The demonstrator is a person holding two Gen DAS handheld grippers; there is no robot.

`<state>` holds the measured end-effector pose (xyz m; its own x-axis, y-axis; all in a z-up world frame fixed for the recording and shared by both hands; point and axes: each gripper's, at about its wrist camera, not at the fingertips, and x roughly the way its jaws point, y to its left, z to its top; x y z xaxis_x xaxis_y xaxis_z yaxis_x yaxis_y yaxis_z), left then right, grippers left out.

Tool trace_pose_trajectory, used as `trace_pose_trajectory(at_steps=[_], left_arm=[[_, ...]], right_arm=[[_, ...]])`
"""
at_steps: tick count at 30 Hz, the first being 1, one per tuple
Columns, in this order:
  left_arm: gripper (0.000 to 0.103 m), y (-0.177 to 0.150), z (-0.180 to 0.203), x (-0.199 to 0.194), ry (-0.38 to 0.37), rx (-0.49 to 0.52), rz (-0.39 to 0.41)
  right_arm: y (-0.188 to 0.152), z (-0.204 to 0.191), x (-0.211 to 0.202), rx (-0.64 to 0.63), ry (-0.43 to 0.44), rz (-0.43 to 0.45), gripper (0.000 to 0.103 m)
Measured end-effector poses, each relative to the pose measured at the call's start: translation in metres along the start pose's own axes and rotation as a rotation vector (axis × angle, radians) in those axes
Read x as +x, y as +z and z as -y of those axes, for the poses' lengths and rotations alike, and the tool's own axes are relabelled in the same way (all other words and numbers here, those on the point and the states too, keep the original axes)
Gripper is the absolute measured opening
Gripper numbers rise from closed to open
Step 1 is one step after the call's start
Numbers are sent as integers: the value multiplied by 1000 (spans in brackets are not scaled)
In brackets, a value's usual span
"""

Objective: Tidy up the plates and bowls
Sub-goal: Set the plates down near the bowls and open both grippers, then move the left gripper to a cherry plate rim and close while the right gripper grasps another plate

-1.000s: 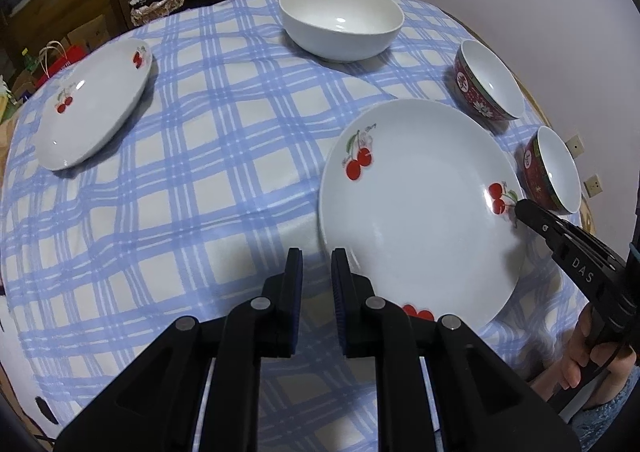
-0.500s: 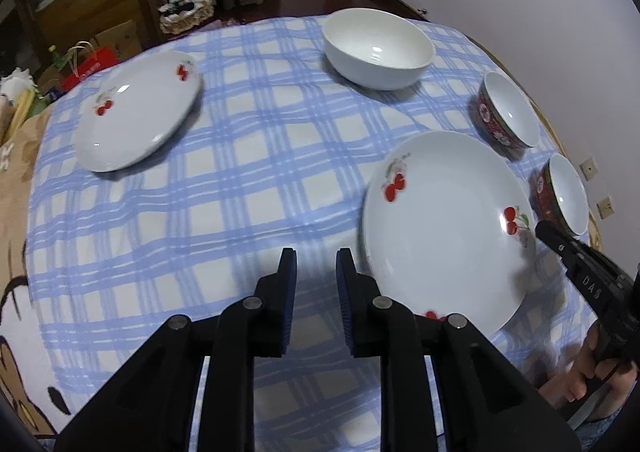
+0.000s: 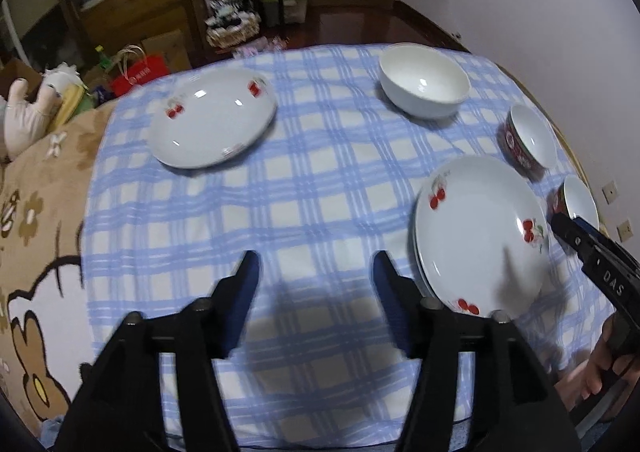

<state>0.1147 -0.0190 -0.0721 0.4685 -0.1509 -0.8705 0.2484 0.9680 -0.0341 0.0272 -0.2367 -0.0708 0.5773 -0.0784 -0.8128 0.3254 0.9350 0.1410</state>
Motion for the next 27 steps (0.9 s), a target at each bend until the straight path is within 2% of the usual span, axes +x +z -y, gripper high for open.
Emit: trace_pose_trajectory(at_steps=[1,2,5,7,10,15,27], left_arm=[[86,2,-4,-6,4,-14,26],[90,4,-6,-10,11,-21,41],[91,9,-14,-19,56,-33,72],[91,13,-20,-23,65,-37,74],[91,19,-29,-27,68,-49,73],[91,32,-43,-38,64,-57,94],[91,72,-61,-55,148,9,166]], right_arm=[[1,-2,-1,1,-5,1,66],[3,-5,-4,3,-12,8,68],[8,-13,-8,-7,0,30,77],[12,-18,-12,-10,5,44,93],[16,-25,-16,-22,17,70,103],[26,-40,-18,-62,30,88,103],[56,-68,-3,-70,75,100,103]])
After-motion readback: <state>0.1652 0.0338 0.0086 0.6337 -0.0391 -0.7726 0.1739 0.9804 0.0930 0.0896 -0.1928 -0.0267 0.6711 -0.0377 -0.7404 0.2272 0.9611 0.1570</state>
